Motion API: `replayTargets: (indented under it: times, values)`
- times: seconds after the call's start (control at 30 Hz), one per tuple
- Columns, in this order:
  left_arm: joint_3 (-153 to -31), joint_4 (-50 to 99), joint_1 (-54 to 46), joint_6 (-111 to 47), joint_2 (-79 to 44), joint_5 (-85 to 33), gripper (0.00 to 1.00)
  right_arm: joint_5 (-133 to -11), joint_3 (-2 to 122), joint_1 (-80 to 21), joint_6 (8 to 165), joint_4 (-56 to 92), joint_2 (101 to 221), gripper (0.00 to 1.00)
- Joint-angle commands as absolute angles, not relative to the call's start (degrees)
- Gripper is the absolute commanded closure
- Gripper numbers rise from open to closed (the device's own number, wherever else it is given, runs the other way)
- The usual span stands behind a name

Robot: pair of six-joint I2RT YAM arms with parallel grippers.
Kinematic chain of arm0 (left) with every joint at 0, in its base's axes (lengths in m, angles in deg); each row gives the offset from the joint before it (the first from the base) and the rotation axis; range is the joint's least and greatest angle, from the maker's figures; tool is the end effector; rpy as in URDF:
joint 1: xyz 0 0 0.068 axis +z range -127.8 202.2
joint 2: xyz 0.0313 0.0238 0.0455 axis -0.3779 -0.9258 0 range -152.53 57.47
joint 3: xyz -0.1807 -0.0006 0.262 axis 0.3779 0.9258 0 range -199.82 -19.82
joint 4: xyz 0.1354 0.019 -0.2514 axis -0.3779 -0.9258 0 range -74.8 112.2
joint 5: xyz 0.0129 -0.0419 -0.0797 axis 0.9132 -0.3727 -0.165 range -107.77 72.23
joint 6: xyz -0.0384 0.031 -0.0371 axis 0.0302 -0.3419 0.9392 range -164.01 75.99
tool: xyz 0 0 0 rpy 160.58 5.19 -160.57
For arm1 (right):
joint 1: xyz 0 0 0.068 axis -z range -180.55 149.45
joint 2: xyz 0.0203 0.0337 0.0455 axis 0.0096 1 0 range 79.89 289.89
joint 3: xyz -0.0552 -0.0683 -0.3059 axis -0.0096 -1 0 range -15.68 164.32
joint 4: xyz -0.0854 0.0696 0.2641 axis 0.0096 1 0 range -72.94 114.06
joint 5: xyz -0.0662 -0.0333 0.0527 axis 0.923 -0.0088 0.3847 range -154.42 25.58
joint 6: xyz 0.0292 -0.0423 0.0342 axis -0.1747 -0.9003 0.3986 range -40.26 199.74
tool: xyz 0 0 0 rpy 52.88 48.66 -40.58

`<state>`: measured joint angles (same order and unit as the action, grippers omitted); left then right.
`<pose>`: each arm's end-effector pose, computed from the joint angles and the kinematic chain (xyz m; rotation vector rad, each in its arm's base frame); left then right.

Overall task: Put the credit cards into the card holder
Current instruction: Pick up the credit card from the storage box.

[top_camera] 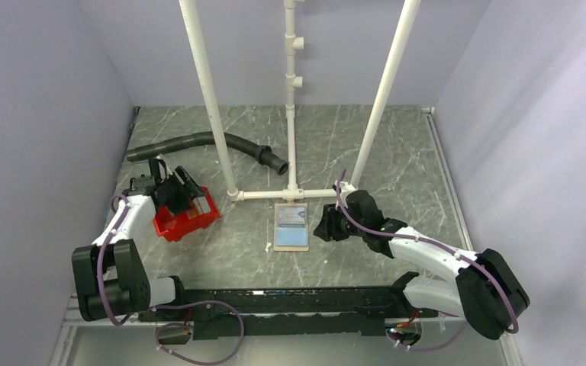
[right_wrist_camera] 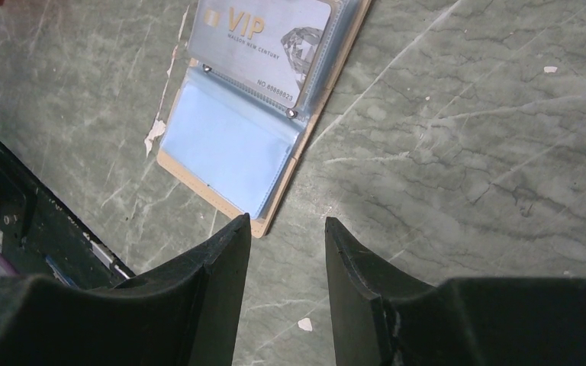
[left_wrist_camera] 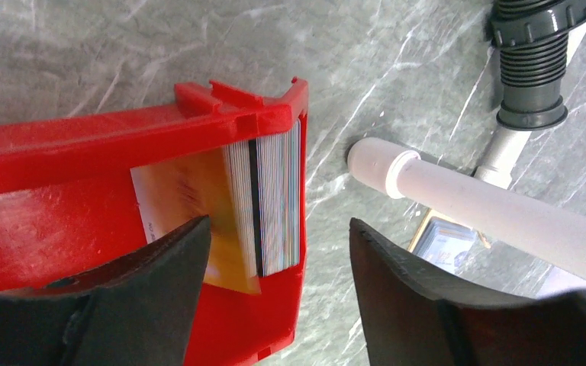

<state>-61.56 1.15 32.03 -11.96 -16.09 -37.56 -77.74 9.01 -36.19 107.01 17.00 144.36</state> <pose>0.2642 0.0296 0.2255 -0.7592 2.3955 -0.5918 0.1764 0.1396 0.1903 -0.3040 2.3649 0.8203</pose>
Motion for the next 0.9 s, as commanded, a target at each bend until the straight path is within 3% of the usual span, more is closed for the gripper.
replayTargets:
  times: [0.0,0.17,0.37,0.47,0.57,0.87]
  values:
    - [-63.3,-1.5,32.0,-13.3,-12.7,-35.8,0.24,-78.4,10.2,-36.0,107.3,14.7,144.3,0.57]
    - [-64.3,-4.0,32.0,-13.2,-12.8,-32.2,0.13,-78.4,10.2,-35.9,107.2,14.8,144.4,0.57]
    - [-64.5,-3.8,32.0,-12.4,-16.2,-31.4,0.14,-78.3,10.3,-35.9,107.2,15.1,144.0,0.57]
    - [-63.9,-4.3,32.0,-11.8,-16.3,-29.2,0.03,-78.2,10.2,-35.9,107.1,15.3,143.8,0.57]
    - [-62.9,-3.2,32.0,-11.7,-17.0,-28.8,0.0,-78.3,10.4,-35.8,107.0,15.3,143.9,0.57]
    - [-60.5,8.3,32.0,-10.0,-18.5,-37.0,0.24,-78.8,10.5,-35.7,107.3,15.0,144.3,0.57]
